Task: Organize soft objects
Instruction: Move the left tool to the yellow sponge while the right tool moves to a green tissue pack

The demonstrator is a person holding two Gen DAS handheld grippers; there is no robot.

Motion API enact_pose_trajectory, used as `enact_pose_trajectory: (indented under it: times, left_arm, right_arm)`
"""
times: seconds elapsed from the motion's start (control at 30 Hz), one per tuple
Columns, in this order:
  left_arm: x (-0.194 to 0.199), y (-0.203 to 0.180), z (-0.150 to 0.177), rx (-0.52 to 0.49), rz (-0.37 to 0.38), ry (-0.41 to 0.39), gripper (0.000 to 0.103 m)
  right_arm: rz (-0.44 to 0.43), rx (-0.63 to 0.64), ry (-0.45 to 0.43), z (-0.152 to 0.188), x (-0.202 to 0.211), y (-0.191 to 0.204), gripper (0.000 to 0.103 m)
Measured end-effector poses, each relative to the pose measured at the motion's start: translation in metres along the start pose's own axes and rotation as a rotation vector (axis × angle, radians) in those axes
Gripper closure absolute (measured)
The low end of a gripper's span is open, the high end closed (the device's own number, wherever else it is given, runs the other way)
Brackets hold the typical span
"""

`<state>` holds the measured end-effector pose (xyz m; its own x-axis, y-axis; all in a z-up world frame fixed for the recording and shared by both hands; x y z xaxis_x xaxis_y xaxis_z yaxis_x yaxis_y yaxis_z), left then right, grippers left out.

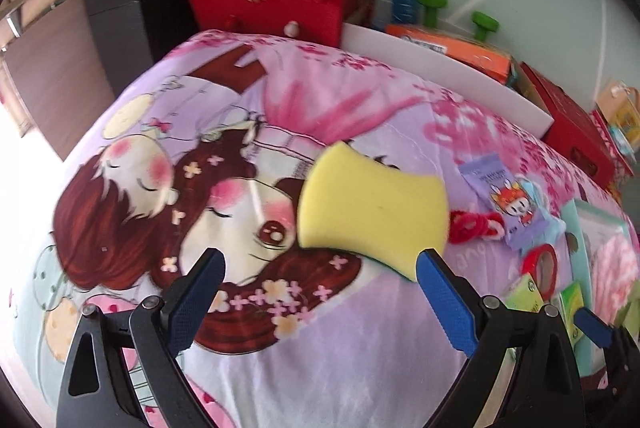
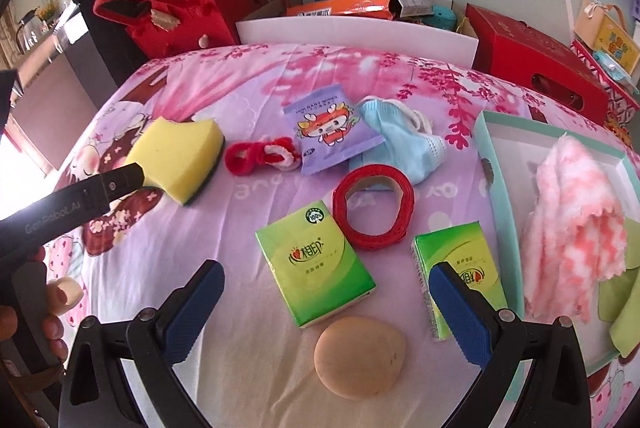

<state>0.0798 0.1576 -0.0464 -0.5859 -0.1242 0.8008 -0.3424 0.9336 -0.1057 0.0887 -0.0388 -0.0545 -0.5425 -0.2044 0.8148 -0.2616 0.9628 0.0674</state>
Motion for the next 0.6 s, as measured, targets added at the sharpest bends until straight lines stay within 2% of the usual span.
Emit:
enact_pose_trajectory:
  times: [0.13,0.33,0.6]
  left_arm:
    - [-0.006,-0.007,0.004,-0.020,0.042,0.023,0.007]
    - [-0.012,-0.005,0.007,-0.026,0.022,0.035,0.007]
    - [-0.015,-0.002,0.007,-0.021,0.023,0.044,0.007]
  right_arm:
    - [-0.005,-0.004,0.012,0.001,-0.002,-0.002,0.001]
    - [-0.037,-0.015,0.034,0.005,-0.007,-0.005,0.011]
    - [-0.066,-0.022,0.073,0.010,-0.013,-0.005,0.016]
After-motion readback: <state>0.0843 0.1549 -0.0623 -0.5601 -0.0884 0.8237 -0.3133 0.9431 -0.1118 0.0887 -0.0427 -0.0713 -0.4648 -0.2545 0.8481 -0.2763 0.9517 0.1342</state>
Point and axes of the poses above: each gripper's, at about its wrist camera, not at the fingertips, and x roughly against the way its jaws point, y to its left, z to its underside, the point moved 5 cm from there along -x, roughly the way its jaws point, and after that the axes turned 2 degrees about -y, right-handed, at the moved point
